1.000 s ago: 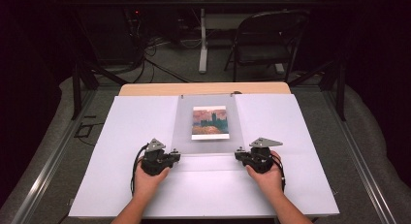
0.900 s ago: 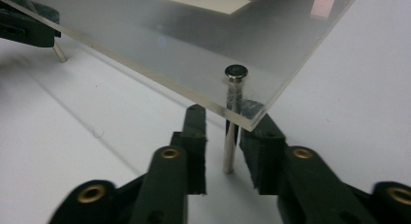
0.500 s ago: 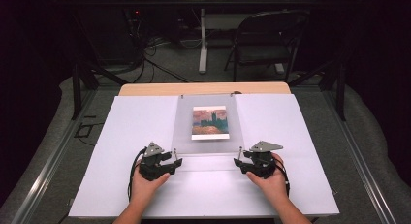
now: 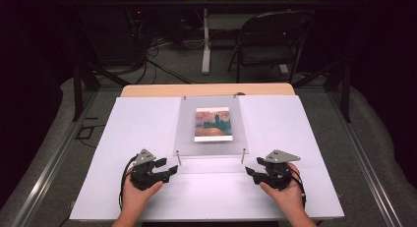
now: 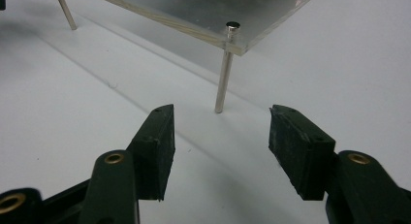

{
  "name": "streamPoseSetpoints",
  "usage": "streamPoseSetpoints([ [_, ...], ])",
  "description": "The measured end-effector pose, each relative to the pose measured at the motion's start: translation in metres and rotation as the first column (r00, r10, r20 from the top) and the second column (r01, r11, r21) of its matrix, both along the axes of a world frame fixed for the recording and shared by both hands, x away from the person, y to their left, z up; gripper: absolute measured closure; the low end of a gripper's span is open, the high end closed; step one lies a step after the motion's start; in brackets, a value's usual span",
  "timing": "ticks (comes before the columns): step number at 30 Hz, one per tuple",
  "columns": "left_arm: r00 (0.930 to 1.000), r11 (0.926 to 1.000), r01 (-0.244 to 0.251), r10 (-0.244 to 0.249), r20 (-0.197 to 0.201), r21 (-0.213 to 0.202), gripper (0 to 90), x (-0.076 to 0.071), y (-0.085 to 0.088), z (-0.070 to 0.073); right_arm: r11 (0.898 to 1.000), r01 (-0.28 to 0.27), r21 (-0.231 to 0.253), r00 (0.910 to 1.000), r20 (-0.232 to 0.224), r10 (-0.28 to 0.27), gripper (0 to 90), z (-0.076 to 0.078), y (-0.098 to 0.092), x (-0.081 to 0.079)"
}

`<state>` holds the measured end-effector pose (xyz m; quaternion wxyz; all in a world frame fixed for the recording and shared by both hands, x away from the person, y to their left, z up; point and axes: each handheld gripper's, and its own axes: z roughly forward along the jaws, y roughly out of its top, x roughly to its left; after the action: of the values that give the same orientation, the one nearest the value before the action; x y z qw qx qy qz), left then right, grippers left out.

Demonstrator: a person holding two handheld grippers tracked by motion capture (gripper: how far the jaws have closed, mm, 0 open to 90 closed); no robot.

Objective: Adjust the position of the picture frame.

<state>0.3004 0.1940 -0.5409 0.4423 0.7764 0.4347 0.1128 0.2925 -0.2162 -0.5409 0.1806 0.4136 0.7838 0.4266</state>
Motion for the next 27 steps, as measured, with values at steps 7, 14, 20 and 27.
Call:
streamPoseSetpoints([
  [7,0.9999,1.0,0.003,-0.002,0.012,-0.004,41.4,-0.001,0.009,0.004,1.0,0.015,0.028,0.9999,0.007,-0.015,42.3,0.008,-0.014,-0.008],
  [14,0.9995,0.9997,-0.022,0.022,0.025,0.007,40.5,-0.001,0.017,0.009,0.999,0.034,0.027,0.9991,0.025,-0.035,44.0,0.015,-0.02,-0.01],
  [20,0.9977,0.9987,-0.049,0.049,0.046,-0.013,39.9,-0.003,0.024,0.013,0.998,0.053,0.02,0.9978,0.038,-0.054,42.8,0.016,-0.023,-0.009],
  [27,0.9949,0.9955,-0.093,0.093,0.04,-0.018,38.0,-0.002,0.031,0.013,0.994,0.103,0.03,0.9941,0.029,-0.104,35.9,0.017,-0.027,-0.008],
])
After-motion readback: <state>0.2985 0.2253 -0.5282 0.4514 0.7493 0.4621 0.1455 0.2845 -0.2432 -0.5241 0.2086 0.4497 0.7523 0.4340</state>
